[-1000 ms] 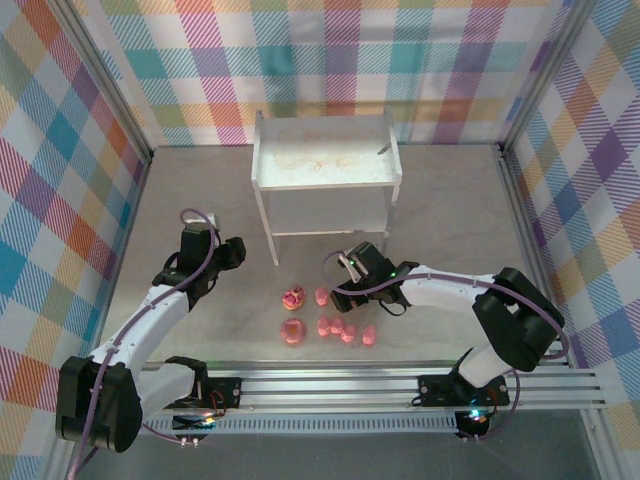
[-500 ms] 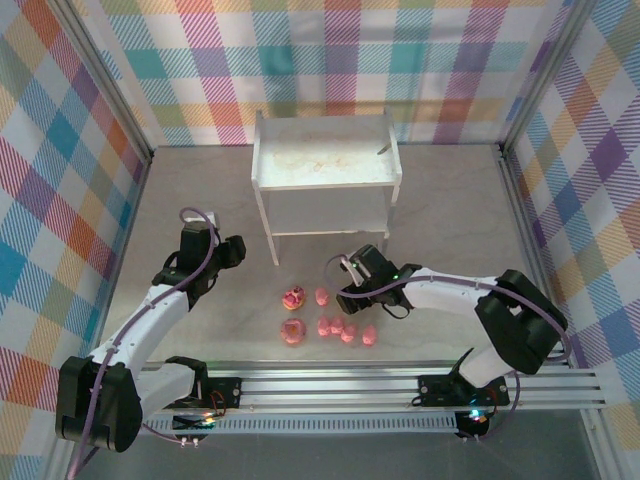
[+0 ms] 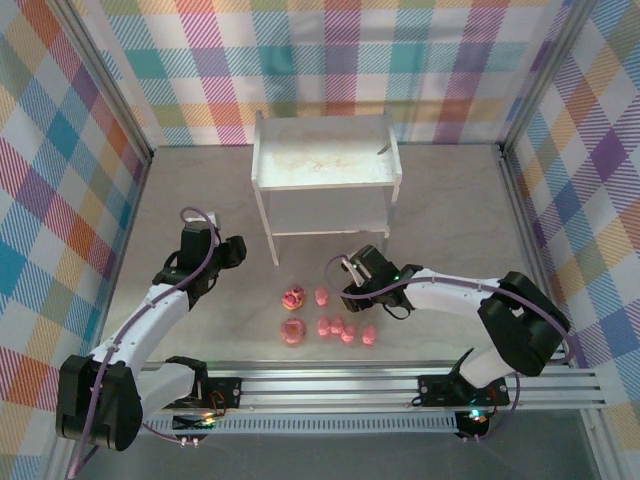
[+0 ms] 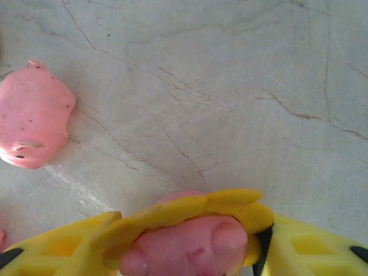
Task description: Place and organize the plastic toys onto the shelf
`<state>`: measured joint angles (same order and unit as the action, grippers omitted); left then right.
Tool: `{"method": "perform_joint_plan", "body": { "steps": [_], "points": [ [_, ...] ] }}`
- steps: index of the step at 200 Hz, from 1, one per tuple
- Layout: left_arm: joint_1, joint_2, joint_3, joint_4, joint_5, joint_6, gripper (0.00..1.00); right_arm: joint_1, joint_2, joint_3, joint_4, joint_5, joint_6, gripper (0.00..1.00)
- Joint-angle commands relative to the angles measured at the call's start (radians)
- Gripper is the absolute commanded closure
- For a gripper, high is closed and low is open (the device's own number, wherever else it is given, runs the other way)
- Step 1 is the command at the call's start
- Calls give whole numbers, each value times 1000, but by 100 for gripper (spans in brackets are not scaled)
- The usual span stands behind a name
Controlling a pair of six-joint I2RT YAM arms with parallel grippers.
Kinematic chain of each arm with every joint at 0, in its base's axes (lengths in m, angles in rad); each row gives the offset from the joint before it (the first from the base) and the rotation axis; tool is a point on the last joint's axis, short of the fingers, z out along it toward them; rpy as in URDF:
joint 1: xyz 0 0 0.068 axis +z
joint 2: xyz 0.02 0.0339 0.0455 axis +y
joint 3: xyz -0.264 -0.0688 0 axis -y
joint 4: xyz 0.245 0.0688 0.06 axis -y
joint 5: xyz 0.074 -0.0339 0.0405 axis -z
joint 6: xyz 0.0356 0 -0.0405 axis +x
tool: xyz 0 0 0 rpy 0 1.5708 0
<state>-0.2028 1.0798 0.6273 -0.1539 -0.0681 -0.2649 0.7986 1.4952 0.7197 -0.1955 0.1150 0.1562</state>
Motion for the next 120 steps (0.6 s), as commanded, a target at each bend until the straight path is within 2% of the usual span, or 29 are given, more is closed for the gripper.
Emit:
{"method": "perform_joint_plan", "body": {
  "steps": [1, 17, 38, 85, 120],
  "points": [
    [-10, 8, 33, 19, 8, 7, 39, -4, -4, -7, -11, 14, 8, 72],
    [-10, 13, 34, 23, 11, 8, 39, -4, -19, -14, -11, 4, 15, 81],
    [-10, 16, 33, 28, 14, 6, 39, -2, -59, -35, 0, -12, 26, 85],
    [-11, 17, 35, 30, 14, 3, 39, 4, -217, -86, 10, 23, 79, 90],
    [-10, 20, 37, 34, 21, -1, 40, 32, -314, -56, -29, 74, 91, 91]
  ]
}}
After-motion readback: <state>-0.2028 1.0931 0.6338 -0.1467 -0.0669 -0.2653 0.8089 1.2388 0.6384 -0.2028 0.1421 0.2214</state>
